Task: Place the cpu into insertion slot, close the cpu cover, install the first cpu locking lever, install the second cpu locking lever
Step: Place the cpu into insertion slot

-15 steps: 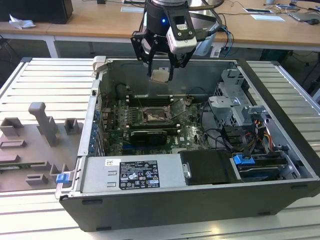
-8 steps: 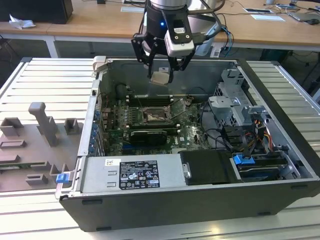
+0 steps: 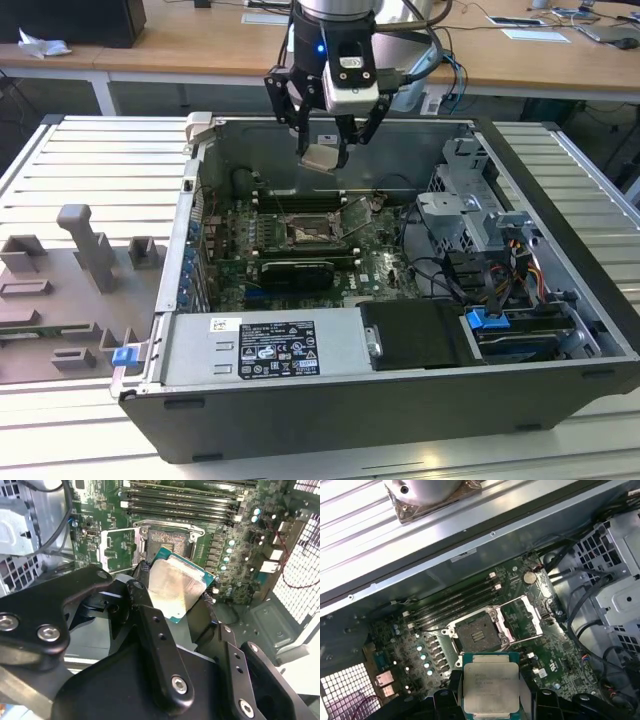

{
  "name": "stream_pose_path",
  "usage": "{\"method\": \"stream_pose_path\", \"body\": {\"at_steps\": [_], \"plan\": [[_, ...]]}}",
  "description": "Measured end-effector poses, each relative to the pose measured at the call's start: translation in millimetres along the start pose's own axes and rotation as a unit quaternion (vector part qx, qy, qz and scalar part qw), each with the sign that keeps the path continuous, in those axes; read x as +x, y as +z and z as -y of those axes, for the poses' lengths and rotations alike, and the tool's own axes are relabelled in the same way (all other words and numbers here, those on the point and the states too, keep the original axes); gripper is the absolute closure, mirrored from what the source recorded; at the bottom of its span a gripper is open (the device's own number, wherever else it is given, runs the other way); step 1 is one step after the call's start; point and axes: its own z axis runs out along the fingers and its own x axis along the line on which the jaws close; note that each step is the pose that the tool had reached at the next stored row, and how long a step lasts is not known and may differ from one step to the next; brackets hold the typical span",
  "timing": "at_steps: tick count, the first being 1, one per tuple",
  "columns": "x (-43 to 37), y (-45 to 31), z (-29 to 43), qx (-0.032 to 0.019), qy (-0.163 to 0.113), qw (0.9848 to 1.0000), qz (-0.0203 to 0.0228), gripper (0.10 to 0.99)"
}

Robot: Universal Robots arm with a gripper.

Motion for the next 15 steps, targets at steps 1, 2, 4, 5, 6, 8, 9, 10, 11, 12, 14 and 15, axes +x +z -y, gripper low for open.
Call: {"method": "stream_pose_path", "body": {"at_steps": [1,2,4,5,6,8,9,10,11,12,14,15], "plan": [[0.0,0.1,0.0,0.0004,0.005,1.0,0.0006,0.545],[0.0,0.3,0.0,0.0009,0.013,0.9999,0.0016,0.545],[0.0,0.6,0.1,0.0017,0.029,0.9996,0.0034,0.545],[0.0,0.8,0.1,0.0018,0.034,0.9994,0.0039,0.545],[0.0,0.8,0.1,0.002,0.039,0.9992,0.0044,0.545],[0.0,1.1,0.1,0.0023,0.049,0.9988,0.0056,0.545],[0.0,1.3,0.1,0.0028,0.058,0.9983,0.0065,0.545],[0.0,1.7,0.1,0.0034,0.069,0.9975,0.0079,0.545],[0.0,1.8,0.2,0.0038,0.074,0.9972,0.0085,0.545],[0.0,1.9,0.2,0.0041,0.08,0.9968,0.0092,0.545],[-0.1,2.3,0.2,0.0047,0.09,0.9959,0.0104,0.545],[-0.1,2.4,0.2,0.0049,0.095,0.9954,0.011,0.545]]}}
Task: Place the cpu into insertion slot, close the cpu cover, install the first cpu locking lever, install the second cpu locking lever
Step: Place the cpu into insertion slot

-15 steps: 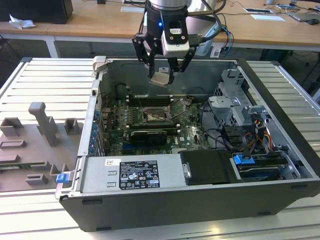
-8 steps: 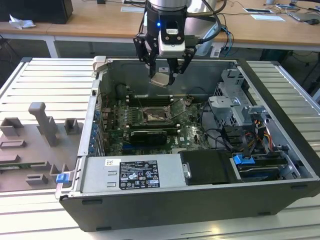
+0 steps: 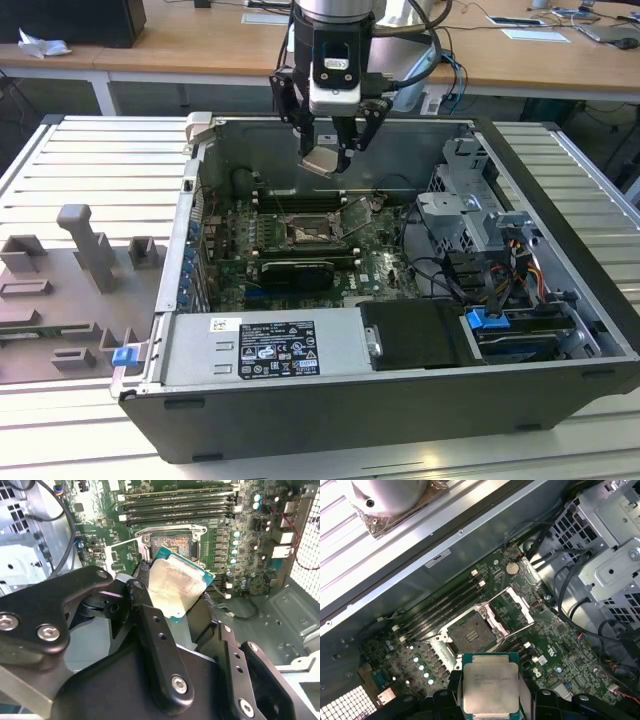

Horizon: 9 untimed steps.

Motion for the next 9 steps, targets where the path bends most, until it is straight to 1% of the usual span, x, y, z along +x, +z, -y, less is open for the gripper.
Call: {"method": "stream_pose_path", "body": {"at_steps": [6,9], "plan": [[0.0,0.9,0.1,0.0016,0.03,0.9995,0.0035,0.545],[0.0,1.5,0.1,0.0023,0.049,0.9988,0.0055,0.545]]}}
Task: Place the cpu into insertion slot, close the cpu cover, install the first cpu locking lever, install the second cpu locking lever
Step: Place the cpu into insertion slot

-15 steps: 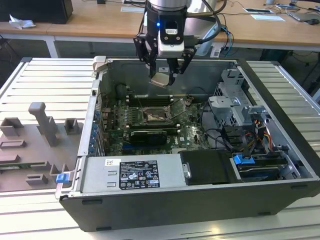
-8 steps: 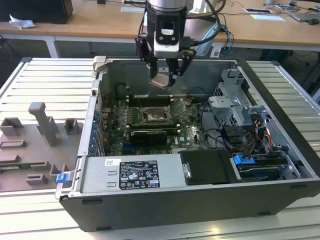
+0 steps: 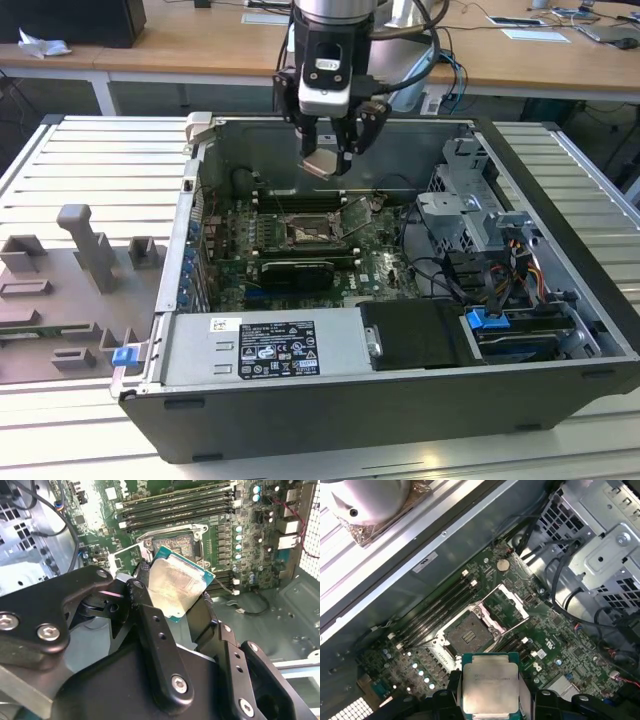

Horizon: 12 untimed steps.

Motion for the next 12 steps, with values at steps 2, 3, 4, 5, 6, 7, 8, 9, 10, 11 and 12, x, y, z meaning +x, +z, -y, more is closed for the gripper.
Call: {"method": "stream_pose_path", "body": {"at_steps": [2,3,4,5,6,7,8,9,10,11,12], "plan": [[0.0,0.4,0.0,0.0006,0.011,0.9999,0.0014,0.545],[0.0,0.5,0.0,0.0009,0.016,0.9999,0.002,0.545],[0.0,0.8,0.1,0.0012,0.024,0.9997,0.0027,0.545],[0.0,1.1,0.1,0.0013,0.031,0.9995,0.0033,0.545],[0.0,1.2,0.1,0.0014,0.035,0.9994,0.0038,0.545],[0.0,1.4,0.1,0.0017,0.04,0.9992,0.0043,0.545],[0.0,1.7,0.1,0.0021,0.046,0.9989,0.0051,0.545],[0.0,1.9,0.1,0.0023,0.05,0.9988,0.0055,0.545],[0.0,2.1,0.1,0.0026,0.053,0.9986,0.006,0.545],[0.0,2.2,0.1,0.0029,0.057,0.9983,0.0066,0.545],[0.0,2.4,0.1,0.003,0.061,0.9981,0.007,0.545]]}}
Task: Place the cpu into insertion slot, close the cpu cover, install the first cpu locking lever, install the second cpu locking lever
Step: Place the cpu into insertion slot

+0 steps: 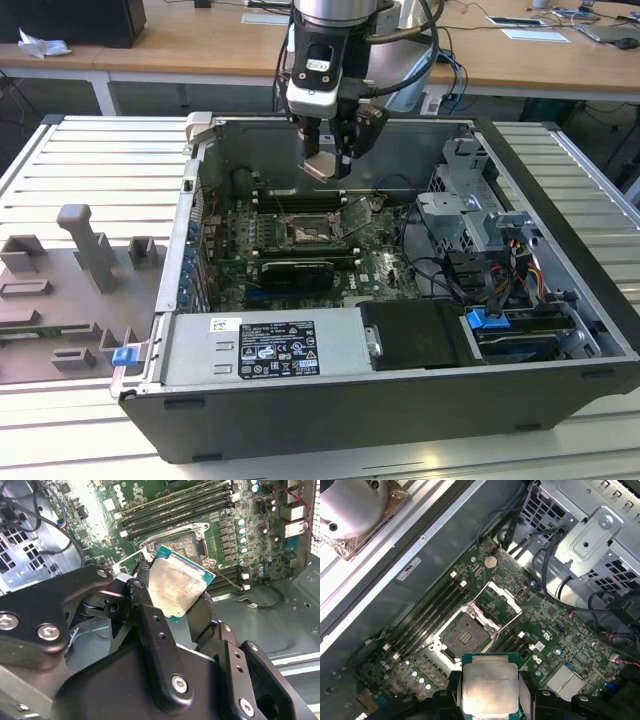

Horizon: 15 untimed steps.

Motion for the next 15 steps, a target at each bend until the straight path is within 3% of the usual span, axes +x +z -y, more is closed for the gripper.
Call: {"method": "stream_pose_path", "body": {"at_steps": [8,11,13,15], "plan": [[0.1,7.1,0.3,0.0016,0.019,0.9998,0.0029,0.545],[0.1,10.2,0.5,0.0023,0.04,0.9992,0.0048,0.545],[0.1,12.3,0.6,0.0024,0.06,0.9981,0.0061,0.545],[0.1,16.4,0.9,0.0028,0.102,0.9947,0.0087,0.545]]}}
